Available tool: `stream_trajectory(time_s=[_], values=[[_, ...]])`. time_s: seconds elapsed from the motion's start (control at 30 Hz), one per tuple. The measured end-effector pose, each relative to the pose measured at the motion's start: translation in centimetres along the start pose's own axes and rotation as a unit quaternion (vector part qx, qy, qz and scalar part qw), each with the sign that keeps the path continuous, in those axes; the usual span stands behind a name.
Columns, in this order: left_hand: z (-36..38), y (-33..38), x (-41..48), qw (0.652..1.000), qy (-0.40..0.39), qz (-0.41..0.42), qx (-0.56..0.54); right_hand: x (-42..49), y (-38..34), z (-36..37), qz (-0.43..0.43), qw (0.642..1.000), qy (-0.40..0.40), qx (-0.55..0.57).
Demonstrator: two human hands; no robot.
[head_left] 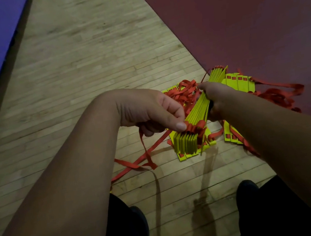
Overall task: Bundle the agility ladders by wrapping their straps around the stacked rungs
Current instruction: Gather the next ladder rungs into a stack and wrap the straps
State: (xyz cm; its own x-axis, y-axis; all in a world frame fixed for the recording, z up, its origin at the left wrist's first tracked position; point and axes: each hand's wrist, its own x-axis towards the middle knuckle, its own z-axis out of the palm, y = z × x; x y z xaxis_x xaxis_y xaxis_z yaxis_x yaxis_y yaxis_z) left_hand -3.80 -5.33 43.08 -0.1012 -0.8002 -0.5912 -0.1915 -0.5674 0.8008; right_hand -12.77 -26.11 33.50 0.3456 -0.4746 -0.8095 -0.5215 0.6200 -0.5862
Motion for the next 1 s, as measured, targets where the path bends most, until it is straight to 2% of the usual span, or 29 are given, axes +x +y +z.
stream_trajectory(time_s=[0.13, 0.23, 0.33, 0.4, 0.47, 0.6, 0.87, 1.0], values=[[0.1, 0.4, -0.2, 0.997, 0.054, 0.034, 0.033, 0.3, 0.1, -0.1, -0.01, 1.0, 0.003, -0.028], [0.0, 0.0, -0.2, 0.988, 0.099, 0.116, -0.017, -0.4, -0.1, -0.1, -0.027, 0.999, -0.001, -0.026], [-0.2, -0.7, -0.1, 0.979, 0.095, 0.165, -0.074, -1.0, -0.4, -0.1, -0.029, 1.0, -0.005, -0.006], [-0.3, -1.0, 0.0, 0.984, 0.064, 0.145, -0.084, -1.4, -0.4, -0.1, -0.027, 1.0, -0.014, 0.008], [-0.4, -1.3, 0.2, 0.994, 0.026, 0.088, -0.058, -1.8, -0.3, -0.2, -0.034, 0.999, -0.019, 0.016], [-0.2, -1.3, 0.6, 1.0, 0.023, -0.011, -0.019, -1.8, -0.5, -0.2, -0.052, 0.994, -0.044, 0.085], [0.8, -1.0, 1.9, 0.994, 0.015, -0.046, 0.101, -0.7, -0.8, 0.0, -0.052, 0.985, -0.106, 0.129], [0.6, -1.5, 2.6, 0.989, 0.065, -0.046, 0.126, 0.2, -1.0, -0.2, -0.065, 0.985, -0.116, 0.109]])
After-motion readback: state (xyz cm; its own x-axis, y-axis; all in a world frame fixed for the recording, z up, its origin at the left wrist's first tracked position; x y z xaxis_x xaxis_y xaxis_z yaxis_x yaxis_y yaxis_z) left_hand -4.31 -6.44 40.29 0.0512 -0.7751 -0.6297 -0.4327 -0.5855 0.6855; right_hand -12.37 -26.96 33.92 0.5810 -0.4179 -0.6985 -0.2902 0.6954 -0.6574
